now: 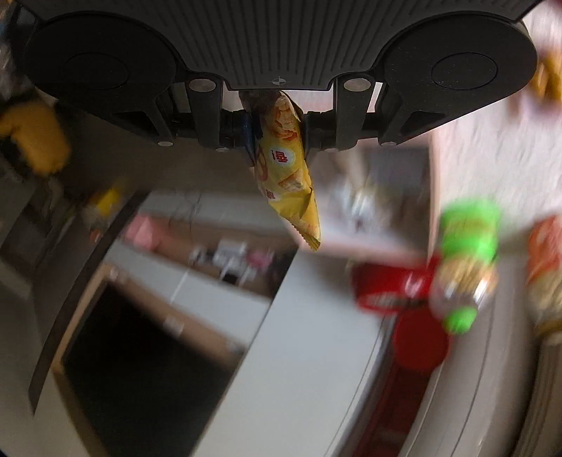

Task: Organize snacks
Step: 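Carry both snacks over the pink box and open both tools to drop them, then grasp the red spicy snack bag with the right tool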

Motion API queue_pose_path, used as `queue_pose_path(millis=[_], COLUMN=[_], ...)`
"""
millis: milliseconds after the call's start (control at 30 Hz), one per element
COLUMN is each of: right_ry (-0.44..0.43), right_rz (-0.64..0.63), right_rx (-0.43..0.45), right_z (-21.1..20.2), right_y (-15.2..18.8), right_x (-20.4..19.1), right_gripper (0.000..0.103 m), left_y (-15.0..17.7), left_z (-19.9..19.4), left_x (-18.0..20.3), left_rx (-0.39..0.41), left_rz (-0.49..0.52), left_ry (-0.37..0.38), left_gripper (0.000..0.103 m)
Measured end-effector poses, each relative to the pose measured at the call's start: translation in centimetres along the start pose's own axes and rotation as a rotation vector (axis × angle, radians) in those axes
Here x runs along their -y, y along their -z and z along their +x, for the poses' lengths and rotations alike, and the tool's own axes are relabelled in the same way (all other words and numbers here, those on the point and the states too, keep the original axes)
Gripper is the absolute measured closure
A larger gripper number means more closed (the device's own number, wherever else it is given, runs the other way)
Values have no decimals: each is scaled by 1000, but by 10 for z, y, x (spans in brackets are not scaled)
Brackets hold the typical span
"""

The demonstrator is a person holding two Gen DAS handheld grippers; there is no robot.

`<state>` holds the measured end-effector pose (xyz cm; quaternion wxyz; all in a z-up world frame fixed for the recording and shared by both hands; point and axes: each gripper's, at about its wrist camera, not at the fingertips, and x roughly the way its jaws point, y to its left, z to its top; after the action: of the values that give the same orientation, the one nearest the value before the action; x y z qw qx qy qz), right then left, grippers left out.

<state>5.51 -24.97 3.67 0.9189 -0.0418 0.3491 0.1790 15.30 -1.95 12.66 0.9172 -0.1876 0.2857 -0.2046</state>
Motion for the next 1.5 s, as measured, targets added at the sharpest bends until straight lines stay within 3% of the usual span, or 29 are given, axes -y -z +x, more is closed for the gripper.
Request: queue_pose_path(millis=[67,200,300,533,600,733,833,900,1000,1200,1300,1400,1500], right_ry=[6,-13,22,20,21,81,137,129,46,-107,-216,-331,-344], right_rz=[29,79,47,40,20,-17,-63,-97,-51,-36,-67,-87,-141], right_rx=[12,-8,-6,10,30,133,215,192,120,70,27,-75,-195], right_z=[4,13,13,13,10,14,35,54,74,68,65,69,75], right_y=[-2,-5,-5,-24,-38,-97,-150,-176,-192,-172,-156,-129,-97], right_x=[2,4,0,-5,-9,-18,-26,-30,-32,-63,-100,-142,-196], right_gripper=[47,47,47,47,47,47,47,39,38,37,35,35,35], left_y=[-24,-39,-25,19,35,52,53,55,61,89,102,113,119], left_z=[22,71,70,29,5,-39,-59,-73,-101,-151,-173,-197,-223], left_x=[-1,-7,-11,-39,-48,-63,-80,-86,-100,-127,-137,-144,-158], left_rx=[26,-10,-40,-206,-197,-131,-106,-89,-32,2,19,54,87], left_rz=[-20,-21,-33,-37,-13,26,-4,-39,-72,-140,-161,-154,-199], left_ry=[32,-137,-145,-141,-167,-268,-306,-351,-415,-468,-522,-592,-683], left_gripper=[68,68,68,69,69,69,69,69,69,69,69,69,69])
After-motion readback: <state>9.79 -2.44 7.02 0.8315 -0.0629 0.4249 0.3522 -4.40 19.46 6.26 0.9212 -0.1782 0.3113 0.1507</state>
